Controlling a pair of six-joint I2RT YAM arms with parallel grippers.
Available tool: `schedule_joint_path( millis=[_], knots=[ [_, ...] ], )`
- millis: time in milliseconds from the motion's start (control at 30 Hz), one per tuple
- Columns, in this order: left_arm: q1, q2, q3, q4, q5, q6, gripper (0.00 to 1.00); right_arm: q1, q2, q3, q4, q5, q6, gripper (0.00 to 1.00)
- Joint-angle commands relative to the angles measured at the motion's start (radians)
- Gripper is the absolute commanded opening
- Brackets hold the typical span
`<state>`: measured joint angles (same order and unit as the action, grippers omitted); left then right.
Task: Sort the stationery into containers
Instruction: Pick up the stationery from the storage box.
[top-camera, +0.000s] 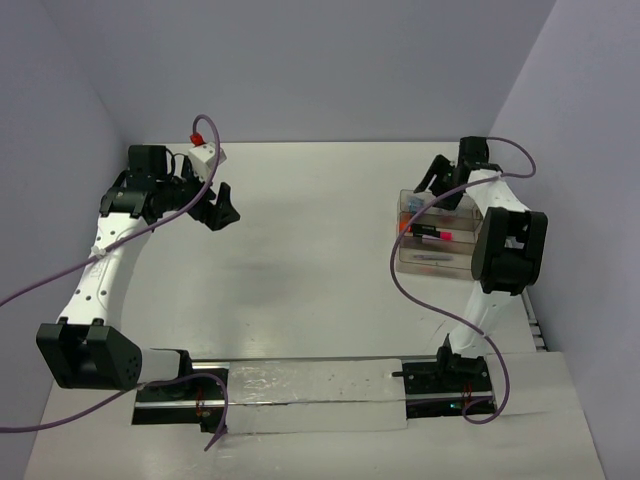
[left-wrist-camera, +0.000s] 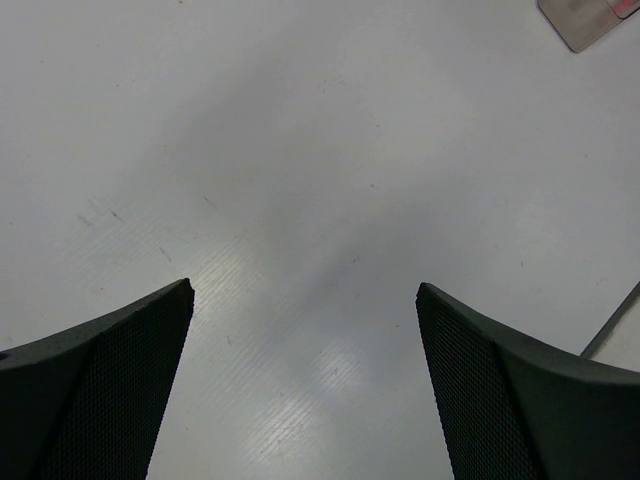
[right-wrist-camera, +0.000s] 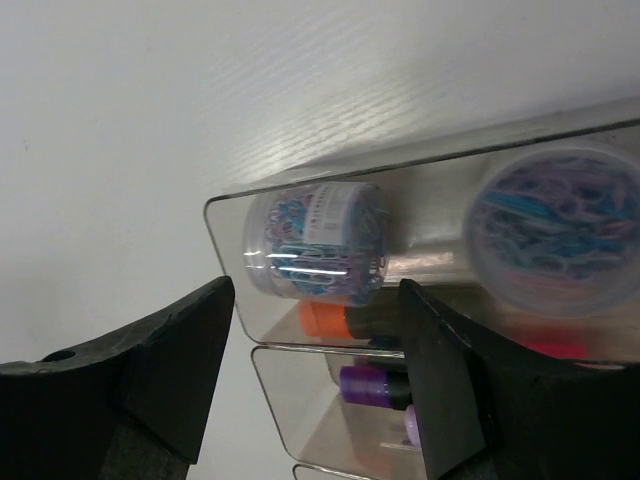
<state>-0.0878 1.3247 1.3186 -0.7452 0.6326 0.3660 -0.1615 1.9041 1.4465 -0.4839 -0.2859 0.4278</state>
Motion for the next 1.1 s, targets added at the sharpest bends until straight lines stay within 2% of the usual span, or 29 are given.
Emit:
schedule_joint_path(
  millis=[0, 200, 400, 900, 1067],
  knots=[
    [0.007, -0.006, 0.043, 0.015, 0.012, -0.004, 0.99, 0.056, -0.02, 0.088, -0.062, 0.099, -0.044, 0.75],
    [0.007, -0.007, 0.031, 0.011, 0.007, -0.001, 0.99, 0.109, 0.037, 0.181, -0.142, 0.179, -0.078, 0.77],
    [0.007, -0.018, 0.022, 0.013, 0.01, 0.008, 0.99, 0.129, 0.046, 0.18, -0.166, 0.283, -0.099, 0.78],
    [0.008, -0.004, 0.039, -0.005, 0.006, 0.016, 0.99, 0.157, 0.148, 0.213, -0.209, 0.31, -0.113, 0.81],
    [0.008, -0.001, 0.035, -0.006, -0.001, 0.019, 0.99, 0.157, 0.146, 0.203, -0.197, 0.303, -0.113, 0.7]
  ],
)
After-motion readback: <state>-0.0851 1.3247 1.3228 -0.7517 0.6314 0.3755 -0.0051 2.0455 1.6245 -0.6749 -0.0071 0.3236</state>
